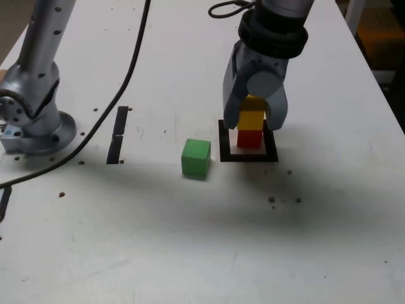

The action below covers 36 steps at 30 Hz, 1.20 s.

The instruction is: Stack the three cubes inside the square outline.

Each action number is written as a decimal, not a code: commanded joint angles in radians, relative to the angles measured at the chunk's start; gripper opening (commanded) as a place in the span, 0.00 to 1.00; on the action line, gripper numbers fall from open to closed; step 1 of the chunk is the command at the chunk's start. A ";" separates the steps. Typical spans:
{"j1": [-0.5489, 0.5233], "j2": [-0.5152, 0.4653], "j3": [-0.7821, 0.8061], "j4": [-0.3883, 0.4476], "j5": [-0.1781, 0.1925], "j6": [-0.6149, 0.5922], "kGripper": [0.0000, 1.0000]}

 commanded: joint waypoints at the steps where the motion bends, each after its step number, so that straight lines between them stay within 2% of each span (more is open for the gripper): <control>1: 0.006 0.008 0.002 -0.004 0.002 0.007 0.22; 14: 0.021 0.013 0.012 -0.013 0.010 0.026 0.25; 26: 0.021 0.013 0.016 -0.017 0.019 0.031 0.48; 36: 0.021 0.018 0.013 -0.016 0.024 0.035 0.56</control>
